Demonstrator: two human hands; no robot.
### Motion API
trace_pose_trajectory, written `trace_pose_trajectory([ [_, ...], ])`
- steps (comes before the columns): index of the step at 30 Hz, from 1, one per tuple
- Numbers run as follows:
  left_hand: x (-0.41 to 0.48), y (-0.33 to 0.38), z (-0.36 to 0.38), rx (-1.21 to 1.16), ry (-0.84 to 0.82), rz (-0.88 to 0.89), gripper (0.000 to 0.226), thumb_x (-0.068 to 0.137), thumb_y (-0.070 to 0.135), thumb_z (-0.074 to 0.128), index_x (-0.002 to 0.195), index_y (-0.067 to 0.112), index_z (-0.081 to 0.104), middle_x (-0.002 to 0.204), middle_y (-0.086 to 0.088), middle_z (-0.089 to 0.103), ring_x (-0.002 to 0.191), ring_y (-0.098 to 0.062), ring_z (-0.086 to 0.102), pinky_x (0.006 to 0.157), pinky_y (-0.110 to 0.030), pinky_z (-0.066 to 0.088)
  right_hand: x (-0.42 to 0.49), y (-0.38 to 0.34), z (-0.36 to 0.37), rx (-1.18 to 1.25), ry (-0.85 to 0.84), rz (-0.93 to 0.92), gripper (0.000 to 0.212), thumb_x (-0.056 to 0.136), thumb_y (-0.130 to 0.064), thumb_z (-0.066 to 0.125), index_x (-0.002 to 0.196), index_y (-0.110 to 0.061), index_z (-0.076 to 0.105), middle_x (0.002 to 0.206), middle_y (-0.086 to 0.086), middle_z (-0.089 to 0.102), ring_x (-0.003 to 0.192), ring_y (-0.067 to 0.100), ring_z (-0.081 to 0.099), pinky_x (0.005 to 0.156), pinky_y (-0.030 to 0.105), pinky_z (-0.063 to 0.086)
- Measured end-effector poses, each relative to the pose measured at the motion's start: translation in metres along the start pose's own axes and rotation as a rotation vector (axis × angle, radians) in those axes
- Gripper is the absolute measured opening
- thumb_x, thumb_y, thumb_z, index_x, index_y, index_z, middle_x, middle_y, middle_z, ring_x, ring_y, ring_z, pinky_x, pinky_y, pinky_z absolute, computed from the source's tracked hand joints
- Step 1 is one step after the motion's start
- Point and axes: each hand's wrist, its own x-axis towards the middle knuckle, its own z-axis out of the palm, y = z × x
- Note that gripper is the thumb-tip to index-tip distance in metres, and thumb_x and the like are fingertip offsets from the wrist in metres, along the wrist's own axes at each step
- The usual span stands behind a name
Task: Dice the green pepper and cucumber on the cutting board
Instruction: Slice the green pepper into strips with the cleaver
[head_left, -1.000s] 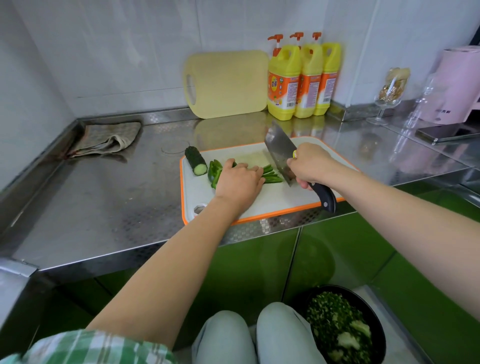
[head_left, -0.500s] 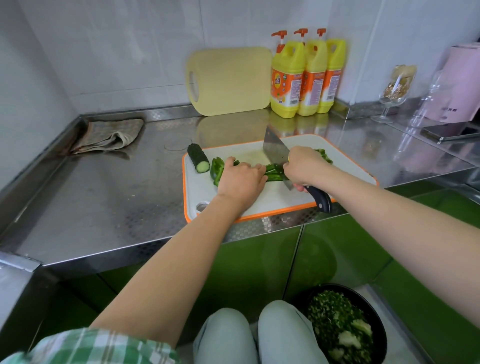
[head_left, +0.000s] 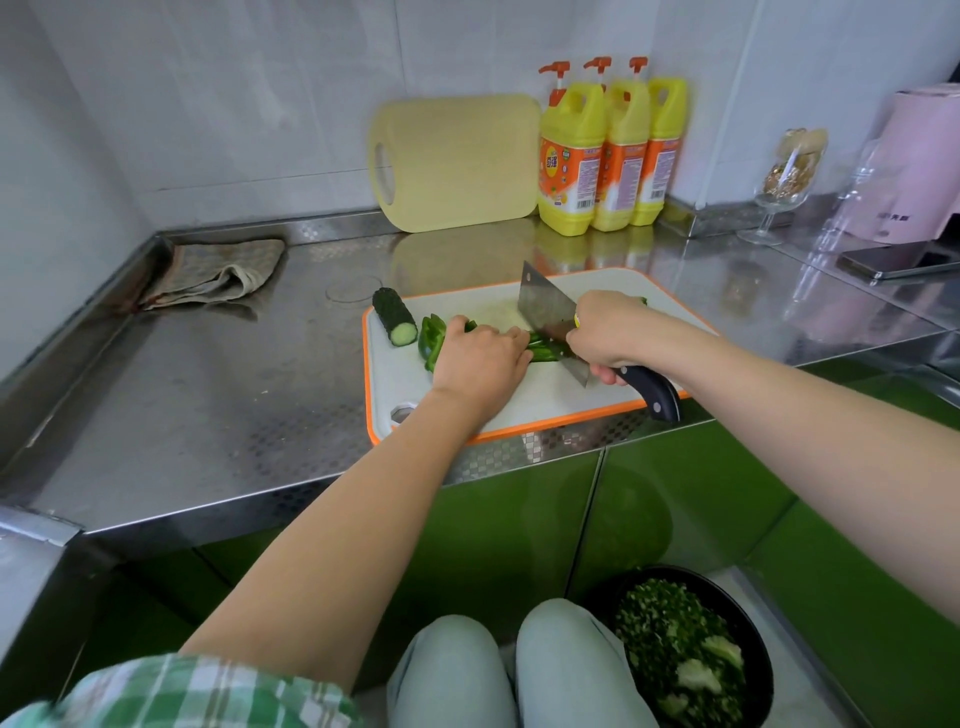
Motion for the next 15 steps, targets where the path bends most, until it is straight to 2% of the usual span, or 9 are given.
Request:
trace_pose_trajectory([
  [5, 0.000, 0.000, -0.001, 0.006, -0.003, 0.002, 0.031, 0.103, 0.034, 0.027, 0.108, 0.020, 0.054, 0.098, 0.000, 0.067, 0.096, -0.025, 0.061, 0.093, -0.040, 0.031, 0.002, -0.009, 0.003, -0.058, 0.035, 0.047, 0.029, 0.083, -0.001, 0.062, 0.054, -0.003, 0.058, 0.027, 0.003, 0.046, 0.046, 0.020, 0.052, 0.064, 0.027, 0.051],
  [8, 0.000, -0.001, -0.002, 0.006, 0.006, 0.009, 0.032, 0.103, 0.034, 0.027, 0.111, 0.020, 0.054, 0.099, 0.000, 0.067, 0.096, -0.025, 0.061, 0.093, -0.039, 0.032, 0.006, -0.006, 0.008, 0.017, 0.088, 0.038, 0.033, 0.087, -0.003, 0.058, 0.055, -0.002, 0.058, 0.028, 0.004, 0.048, 0.044, 0.021, 0.054, 0.066, 0.028, 0.053],
  [11, 0.000, 0.000, -0.001, 0.002, 0.000, 0.016, 0.032, 0.103, 0.034, 0.027, 0.112, 0.020, 0.054, 0.099, 0.000, 0.066, 0.095, -0.025, 0.061, 0.094, -0.039, 0.032, 0.004, 0.005, 0.006, 0.152, 0.093, 0.022, 0.037, 0.095, -0.008, 0.046, 0.061, -0.001, 0.056, 0.045, 0.010, 0.056, 0.041, 0.021, 0.051, 0.053, 0.024, 0.047],
  [13, 0.001, -0.001, 0.000, 0.002, 0.003, 0.013, 0.032, 0.103, 0.035, 0.027, 0.111, 0.020, 0.054, 0.097, -0.001, 0.066, 0.094, -0.026, 0.061, 0.093, -0.040, 0.032, 0.001, 0.009, 0.001, 0.206, 0.085, 0.006, 0.042, 0.098, -0.010, 0.039, 0.059, -0.002, 0.053, 0.042, 0.008, 0.054, 0.037, 0.018, 0.048, 0.048, 0.023, 0.041],
  [15, 0.001, -0.002, 0.000, -0.003, 0.001, 0.007, 0.031, 0.103, 0.035, 0.028, 0.109, 0.020, 0.054, 0.095, -0.002, 0.067, 0.093, -0.026, 0.061, 0.092, -0.040, 0.032, -0.002, 0.009, -0.005, 0.218, 0.067, -0.003, 0.043, 0.097, -0.008, 0.040, 0.057, -0.002, 0.054, 0.035, 0.004, 0.052, 0.036, 0.019, 0.048, 0.047, 0.023, 0.042],
])
